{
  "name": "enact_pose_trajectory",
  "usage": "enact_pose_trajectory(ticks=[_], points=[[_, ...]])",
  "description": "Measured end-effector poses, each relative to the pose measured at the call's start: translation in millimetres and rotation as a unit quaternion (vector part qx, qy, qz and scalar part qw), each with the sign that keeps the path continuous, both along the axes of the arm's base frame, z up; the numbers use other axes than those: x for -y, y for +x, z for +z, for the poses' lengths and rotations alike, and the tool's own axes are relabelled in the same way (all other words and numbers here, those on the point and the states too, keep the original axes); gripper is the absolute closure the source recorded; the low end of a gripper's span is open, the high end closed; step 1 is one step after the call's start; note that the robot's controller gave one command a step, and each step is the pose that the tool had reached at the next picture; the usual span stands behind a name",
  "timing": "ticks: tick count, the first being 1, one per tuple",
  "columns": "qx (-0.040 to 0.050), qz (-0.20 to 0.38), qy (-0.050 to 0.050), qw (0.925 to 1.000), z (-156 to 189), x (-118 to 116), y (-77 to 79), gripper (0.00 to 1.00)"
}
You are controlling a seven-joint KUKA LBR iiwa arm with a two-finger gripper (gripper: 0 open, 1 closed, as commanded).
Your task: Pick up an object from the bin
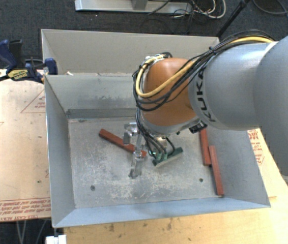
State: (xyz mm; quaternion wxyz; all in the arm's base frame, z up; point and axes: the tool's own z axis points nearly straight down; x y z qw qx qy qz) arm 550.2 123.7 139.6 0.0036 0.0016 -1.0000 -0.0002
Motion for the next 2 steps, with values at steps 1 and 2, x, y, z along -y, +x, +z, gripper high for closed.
enact_pose_trajectory(ticks=[1, 2], points=[[0.0037, -0.001, 0.0, 1.0, 4, 0, 2.0, 0.0], [0.01, 0.012, 0.002, 0.9999, -42, 25, 51.6, 0.0]])
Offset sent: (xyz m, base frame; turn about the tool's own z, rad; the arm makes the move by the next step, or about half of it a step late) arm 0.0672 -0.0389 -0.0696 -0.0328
